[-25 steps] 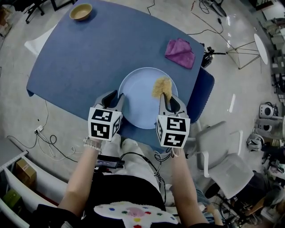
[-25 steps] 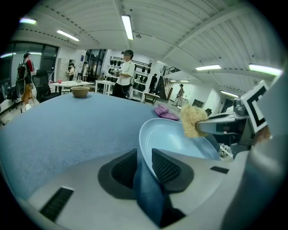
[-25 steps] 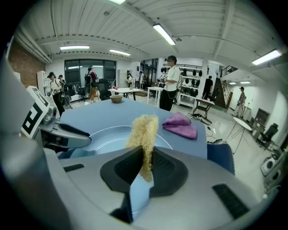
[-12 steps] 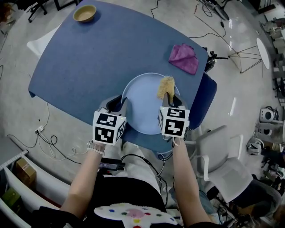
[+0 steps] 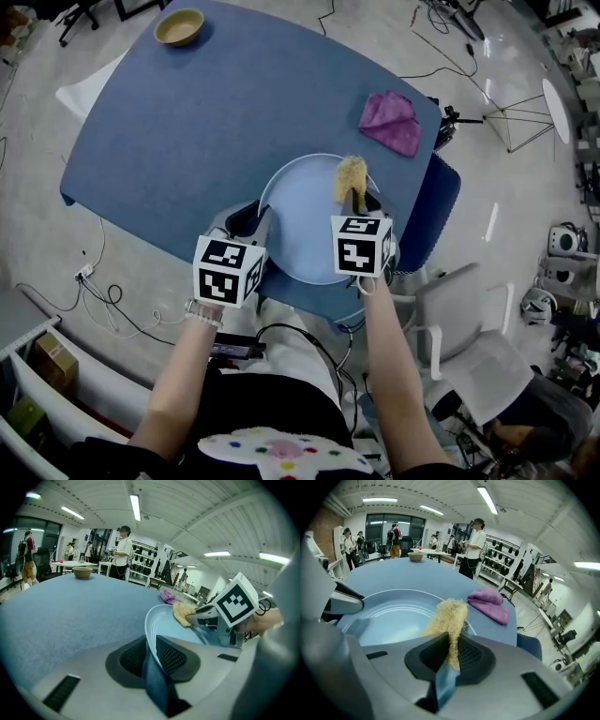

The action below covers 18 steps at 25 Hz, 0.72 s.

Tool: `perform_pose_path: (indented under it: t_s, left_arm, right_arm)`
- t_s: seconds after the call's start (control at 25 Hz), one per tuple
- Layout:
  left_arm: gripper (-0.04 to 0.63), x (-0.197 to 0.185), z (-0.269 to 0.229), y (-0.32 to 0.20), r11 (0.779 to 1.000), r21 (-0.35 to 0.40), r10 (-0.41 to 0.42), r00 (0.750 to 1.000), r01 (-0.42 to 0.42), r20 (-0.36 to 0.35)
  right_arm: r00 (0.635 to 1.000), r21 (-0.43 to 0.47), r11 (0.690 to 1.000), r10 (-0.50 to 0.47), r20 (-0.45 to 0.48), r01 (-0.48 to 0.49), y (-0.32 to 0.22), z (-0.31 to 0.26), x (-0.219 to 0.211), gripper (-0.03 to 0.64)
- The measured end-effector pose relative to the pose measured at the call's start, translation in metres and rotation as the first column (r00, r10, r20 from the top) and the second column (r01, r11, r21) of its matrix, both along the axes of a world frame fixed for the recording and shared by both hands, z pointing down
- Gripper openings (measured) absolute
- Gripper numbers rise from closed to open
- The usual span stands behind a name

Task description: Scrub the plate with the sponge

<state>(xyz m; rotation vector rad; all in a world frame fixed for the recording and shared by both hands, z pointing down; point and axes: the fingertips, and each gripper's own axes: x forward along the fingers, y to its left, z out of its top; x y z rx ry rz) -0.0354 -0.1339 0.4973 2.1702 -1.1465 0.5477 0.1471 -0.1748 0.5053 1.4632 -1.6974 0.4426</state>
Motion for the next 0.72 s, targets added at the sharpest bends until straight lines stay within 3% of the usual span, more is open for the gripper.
perform_pose_path:
  t_s: [0.32, 0.72]
  left_arm:
    - [0.071, 0.001, -0.001, -0.001, 1.000, 0.000, -0.008, 1.000, 0.008, -0.012]
    - [0.069, -0.002, -0.001, -0.005, 1.000, -0.002, 0.000, 1.000, 0.000, -0.016]
  right_arm:
    - [0.998, 0.000, 0.999, -0.054, -0.043, 0.054, -0.009, 0.000, -0.011, 0.043]
    - [0.975, 0.013, 0.978, -0.206, -0.078, 0.208, -0.022, 0.001, -0.053, 0.043]
